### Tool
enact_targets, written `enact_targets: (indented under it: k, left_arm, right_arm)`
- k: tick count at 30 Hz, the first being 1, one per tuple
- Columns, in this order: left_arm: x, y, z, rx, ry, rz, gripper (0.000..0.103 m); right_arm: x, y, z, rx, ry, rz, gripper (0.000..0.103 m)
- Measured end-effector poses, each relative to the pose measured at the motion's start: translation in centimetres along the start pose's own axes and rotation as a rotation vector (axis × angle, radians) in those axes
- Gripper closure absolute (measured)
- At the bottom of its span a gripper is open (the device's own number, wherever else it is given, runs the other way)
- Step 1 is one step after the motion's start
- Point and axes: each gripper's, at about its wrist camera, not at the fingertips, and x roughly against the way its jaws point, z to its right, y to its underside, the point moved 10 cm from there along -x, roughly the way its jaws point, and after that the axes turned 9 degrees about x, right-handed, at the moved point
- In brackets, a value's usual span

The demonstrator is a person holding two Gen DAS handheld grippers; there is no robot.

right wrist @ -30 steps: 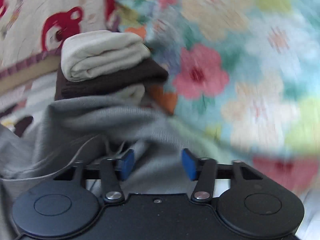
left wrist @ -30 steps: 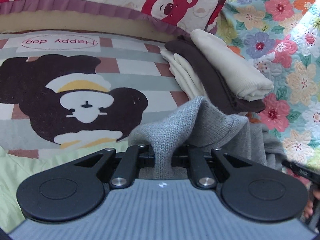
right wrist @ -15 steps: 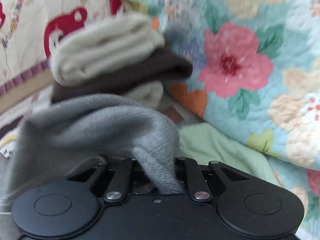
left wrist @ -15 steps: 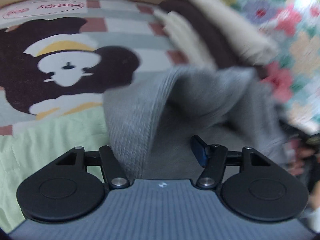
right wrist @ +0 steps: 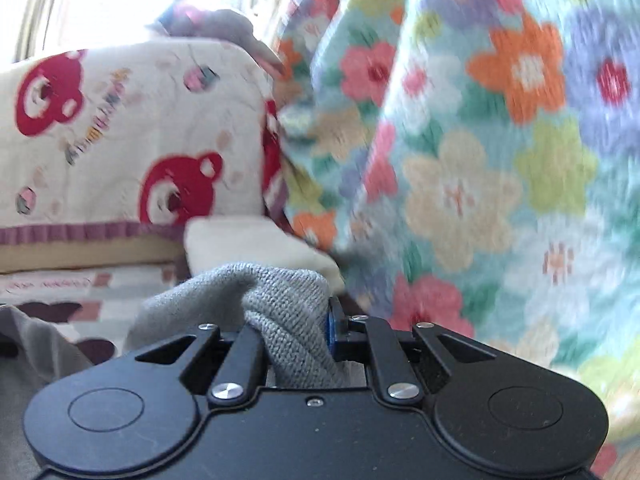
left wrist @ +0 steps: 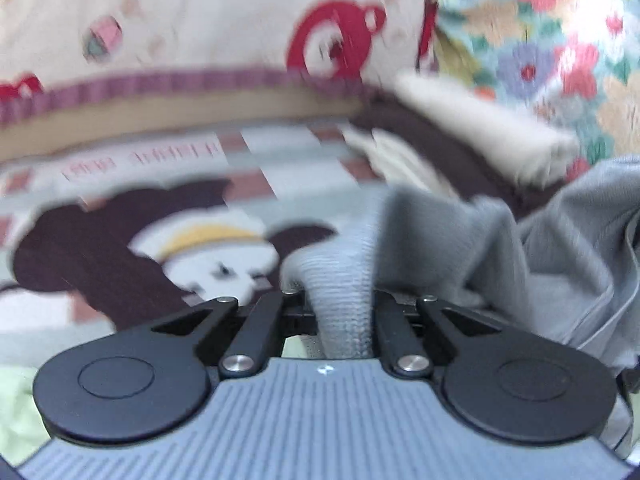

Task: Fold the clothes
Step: 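Lift the grey sweater with both grippers and shake it out in the air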

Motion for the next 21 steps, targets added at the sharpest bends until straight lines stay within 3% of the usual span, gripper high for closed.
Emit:
enact_targets:
  k: [8, 12, 17, 21]
  left_arm:
    - [12.8, -7.3, -4.1, 0.024, -0.088, 0.304, 0.099]
    - [19.3, -9.5, -6.3, 0.006, -0.157, 0.386, 0.099]
    - [28.2, -13.7, -8.6, 0.041, -0.145, 0.48, 0.099]
    - [34.2, -18.0, -10.0, -0.025, -0.172, 0.525, 0.099]
  right_arm:
    - [5.7, -7.5, -3.6, 0.062, -0.049, 0.126, 0.092]
    - [9.4, -11.4, -5.9, 0.086, -0.073, 0.188, 0.092]
    - [14.1, -16.5, -8.9, 0.098, -0.119, 0.281, 0.095]
    - [17.0, -20.0, -12.5, 0.135, -0.173, 0.353, 0.096]
